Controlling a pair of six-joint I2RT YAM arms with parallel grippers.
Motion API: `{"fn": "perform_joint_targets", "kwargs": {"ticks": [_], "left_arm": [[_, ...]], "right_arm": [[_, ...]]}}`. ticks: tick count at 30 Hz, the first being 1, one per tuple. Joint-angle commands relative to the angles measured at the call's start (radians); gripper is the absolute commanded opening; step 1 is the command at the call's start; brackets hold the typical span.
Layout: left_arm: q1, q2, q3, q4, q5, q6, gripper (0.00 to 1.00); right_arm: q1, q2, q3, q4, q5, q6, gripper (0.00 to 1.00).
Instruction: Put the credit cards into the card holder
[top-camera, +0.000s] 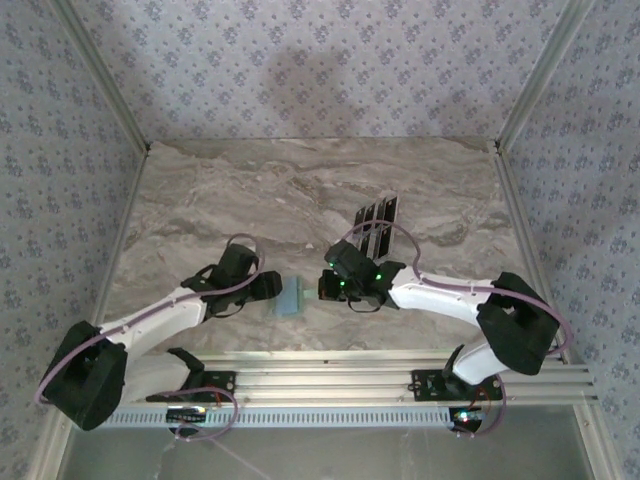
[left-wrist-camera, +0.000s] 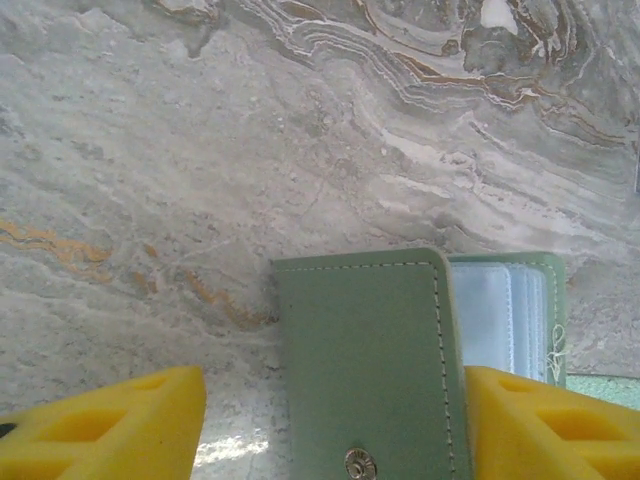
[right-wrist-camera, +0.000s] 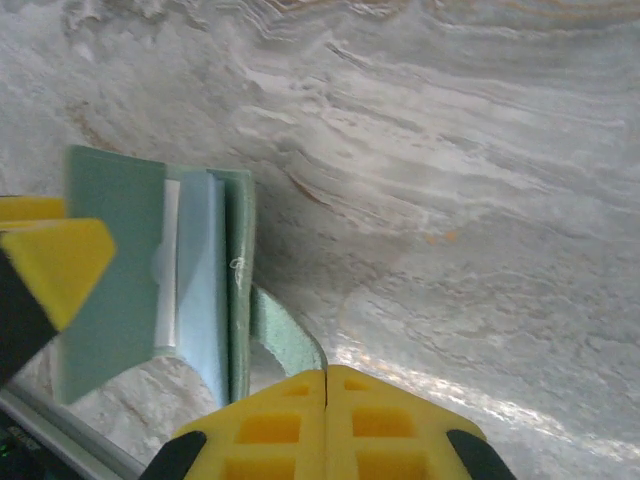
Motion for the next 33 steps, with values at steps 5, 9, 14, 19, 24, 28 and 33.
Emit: {"fn": "perform_joint_targets", "kwargs": {"ticks": [5, 9, 14, 19, 24, 28, 33], "left_arm": [[0.009, -0.064, -0.030, -0.090, -0.064, -0.033, 0.59], [0.009, -0.059, -0.042, -0.114, -0.091, -0.055, 0.55], [0.009, 0.034, -0.019, -0.132, -0.121, -0.064, 0.43], [0.007, 0.133, 0.042, -0.131, -0.131, -0.036, 0.43], [-0.003, 0.182, 0.109, -0.156, -0.149, 0.004, 0.45], [-0.013, 0.183, 0.114, -0.159, -0.150, 0.008, 0.46], [-0.023, 0.177, 0.096, -0.147, -0.145, 0.000, 0.46]], "right_arm": [[-0.042, 0.031, -0.076, 0.053, 0.055, 0.033, 0.00], [-0.061, 0.048, -0.110, 0.083, 0.058, 0.043, 0.00], [-0.071, 0.062, -0.123, 0.096, 0.065, 0.052, 0.00], [-0.079, 0.068, -0.132, 0.107, 0.070, 0.058, 0.00], [-0.082, 0.066, -0.112, 0.089, 0.045, 0.043, 0.23], [-0.072, 0.006, -0.092, 0.050, 0.039, 0.033, 0.33], [-0.023, -0.095, -0.058, -0.028, 0.066, 0.030, 0.42]]}}
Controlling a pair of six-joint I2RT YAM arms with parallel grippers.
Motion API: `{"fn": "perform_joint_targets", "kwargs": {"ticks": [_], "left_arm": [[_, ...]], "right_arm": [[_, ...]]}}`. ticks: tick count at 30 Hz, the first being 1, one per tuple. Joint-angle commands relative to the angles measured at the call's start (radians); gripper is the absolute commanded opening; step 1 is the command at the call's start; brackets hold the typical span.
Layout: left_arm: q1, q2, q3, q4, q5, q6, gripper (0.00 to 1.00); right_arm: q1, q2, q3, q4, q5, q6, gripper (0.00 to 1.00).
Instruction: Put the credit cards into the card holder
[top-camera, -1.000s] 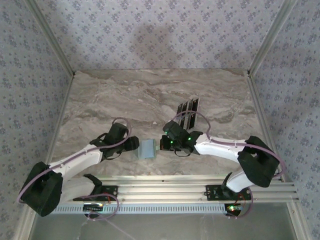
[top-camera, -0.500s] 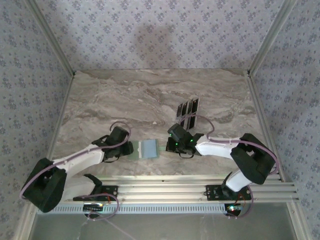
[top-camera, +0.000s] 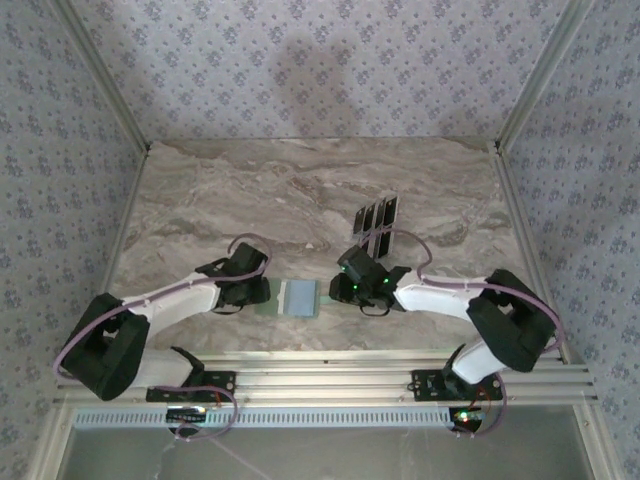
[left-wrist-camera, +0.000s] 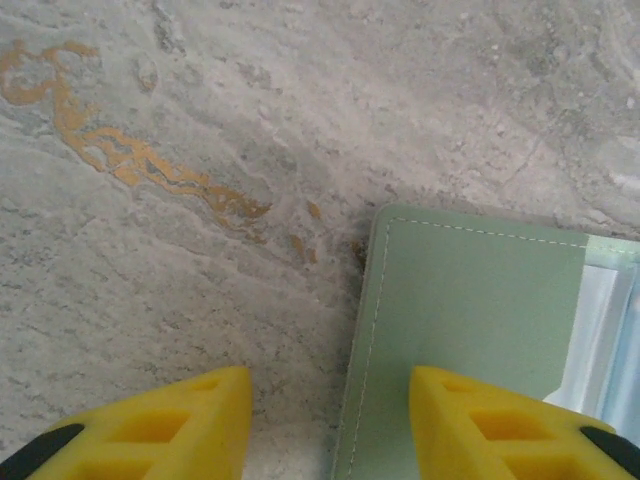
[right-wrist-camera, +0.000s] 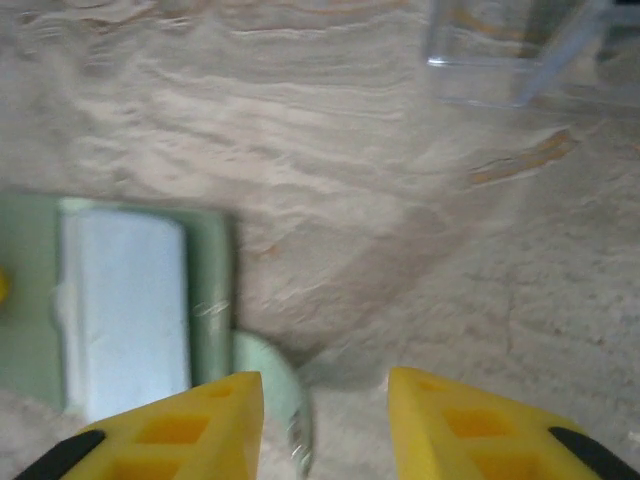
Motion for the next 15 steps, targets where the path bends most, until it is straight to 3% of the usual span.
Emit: {"fn": "perform_joint_targets", "kwargs": {"ticks": [1, 8, 15], "left_arm": [[-0.009, -0.004, 0.004, 0.014, -0.013, 0.012, 0.46], [-0.018, -0.015, -0.007, 0.027, -0.007, -0.008, 0.46], [-0.021, -0.028, -0.024, 0.029, -0.011, -0.021, 0.46]], "right_arm": [[0.042, -0.078, 0.061, -0.078, 0.033, -0.001, 0.44], [0.103, -0.041, 0.146, -0.085, 0.012, 0.000, 0.54], [0.124, 0.127, 0.210, -0.024, -0.037, 0.006, 0.54]]}}
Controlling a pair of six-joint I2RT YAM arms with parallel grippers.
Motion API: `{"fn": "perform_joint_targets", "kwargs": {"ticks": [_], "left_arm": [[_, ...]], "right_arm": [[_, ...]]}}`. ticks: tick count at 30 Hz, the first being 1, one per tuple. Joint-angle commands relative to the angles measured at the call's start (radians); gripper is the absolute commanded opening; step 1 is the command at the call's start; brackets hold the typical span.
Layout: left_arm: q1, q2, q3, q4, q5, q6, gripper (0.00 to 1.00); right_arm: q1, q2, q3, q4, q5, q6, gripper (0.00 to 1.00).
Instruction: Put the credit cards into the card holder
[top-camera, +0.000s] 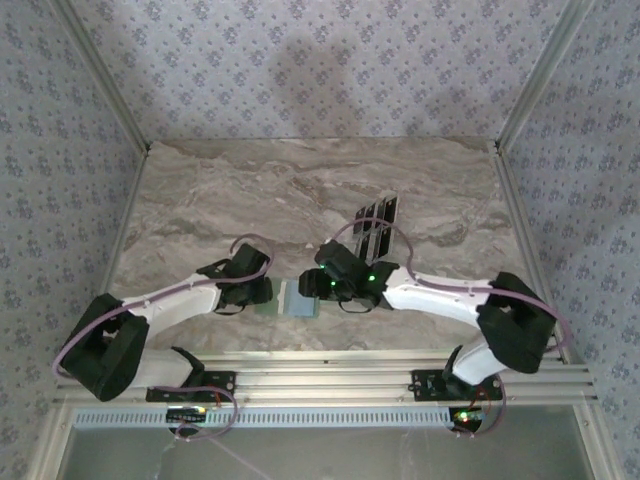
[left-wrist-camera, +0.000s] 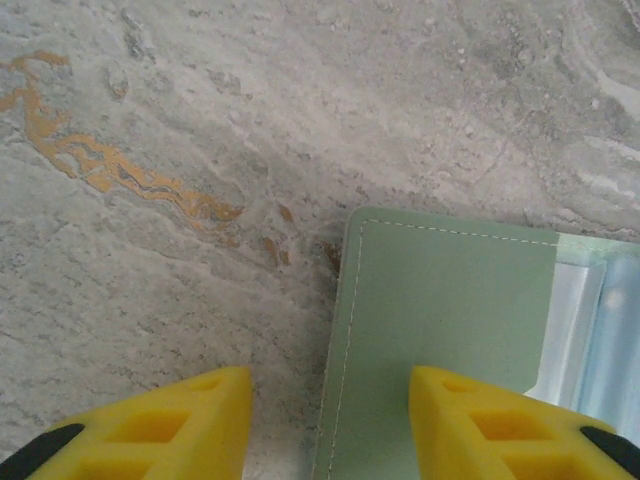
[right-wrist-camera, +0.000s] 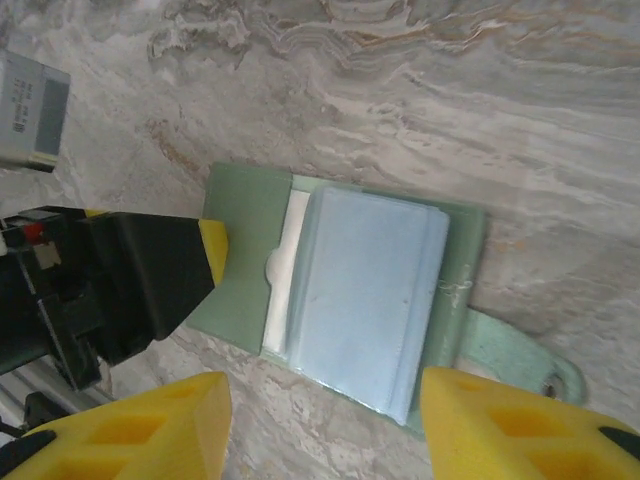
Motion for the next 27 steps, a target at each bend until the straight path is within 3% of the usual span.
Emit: {"fn": "perform_joint_targets", "kwargs": {"ticks": [1, 27], "left_arm": [[-0.007, -0.023, -0.020, 0.010, -0.009, -0.016, 0.46], [-0.008, -0.055, -0.077, 0.040, 0.008, -0.043, 0.45]], "right_arm": [[0.007, 0.065, 0.029, 0.017, -0.027, 0.007, 0.54], [-0.009, 0.205, 0.041, 0.055, -0.049, 0.029, 0.49]]}}
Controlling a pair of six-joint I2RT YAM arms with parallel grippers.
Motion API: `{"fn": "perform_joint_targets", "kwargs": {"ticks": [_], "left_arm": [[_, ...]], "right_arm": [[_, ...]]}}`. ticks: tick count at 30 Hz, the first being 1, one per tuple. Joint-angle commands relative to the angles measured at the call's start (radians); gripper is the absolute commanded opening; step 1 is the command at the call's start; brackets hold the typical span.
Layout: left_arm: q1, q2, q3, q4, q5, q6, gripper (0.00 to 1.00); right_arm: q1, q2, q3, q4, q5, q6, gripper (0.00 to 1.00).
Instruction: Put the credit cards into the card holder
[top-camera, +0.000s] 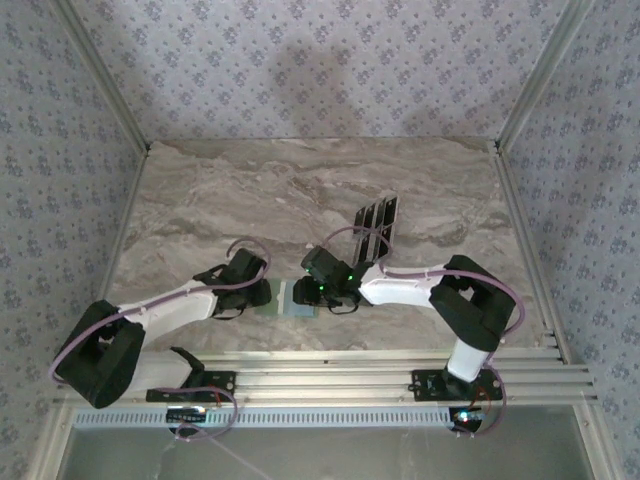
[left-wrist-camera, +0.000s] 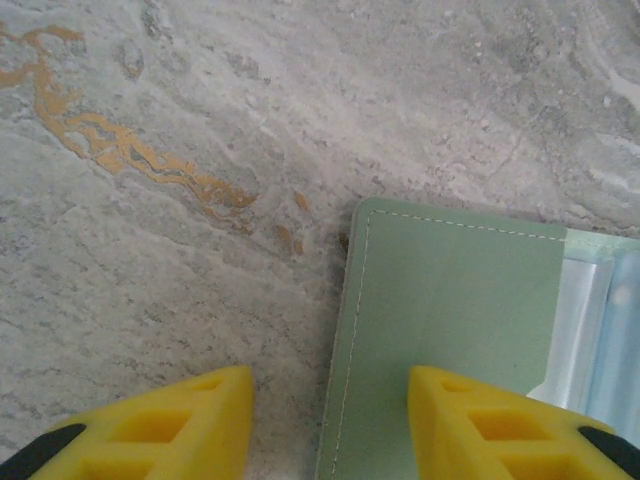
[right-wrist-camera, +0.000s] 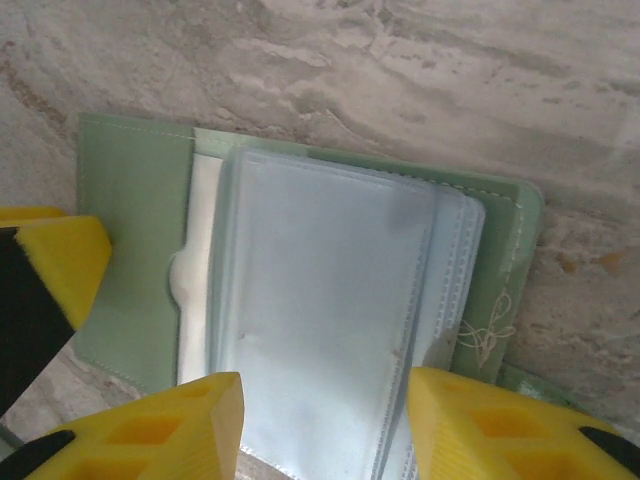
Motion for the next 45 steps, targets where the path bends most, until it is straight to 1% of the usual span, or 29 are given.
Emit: {"fn": "perform_joint_targets", "kwargs": {"ticks": [1, 5, 8, 12, 18, 25, 30, 35, 41, 45], "left_arm": [[-0.008, -0.013, -0.019, -0.012, 0.007, -0.018, 0.45], [-0.008, -0.014, -0.030, -0.007, 0.010, -0.024, 0.45], [-0.007, -0.014, -0.040, 0.003, 0.012, -0.032, 0.44], [-0.010, -0.011, -0.050, 0.014, 0.019, -0.044, 0.44], [-0.015, -0.008, -0.059, 0.029, 0.024, -0.056, 0.44], [-0.017, -0.039, -0.067, 0.018, 0.022, -0.060, 0.44], [-0.016, -0.137, -0.061, -0.051, -0.034, -0.086, 0.52], [-0.011, -0.249, -0.074, -0.125, -0.104, -0.149, 0.57], [-0.008, -0.400, -0.112, -0.215, -0.206, -0.240, 0.60], [-0.007, -0.508, -0.133, -0.274, -0.250, -0.265, 0.60]], "right_arm": [[-0.008, 0.015, 0.001, -0.003, 0.001, 0.021, 0.49], [-0.011, 0.030, -0.004, 0.002, -0.008, 0.026, 0.54], [-0.019, 0.051, -0.002, 0.037, -0.044, 0.028, 0.54], [-0.029, 0.077, 0.007, 0.100, -0.103, 0.028, 0.54], [-0.035, 0.097, 0.032, 0.151, -0.152, 0.028, 0.54], [-0.033, 0.121, 0.091, 0.140, -0.177, 0.024, 0.53], [-0.022, 0.126, 0.137, 0.103, -0.176, 0.015, 0.54], [-0.011, 0.151, 0.190, 0.066, -0.177, 0.010, 0.55], [0.002, 0.209, 0.257, 0.033, -0.186, 0.007, 0.55], [0.015, 0.253, 0.339, 0.006, -0.195, 0.005, 0.55]]}}
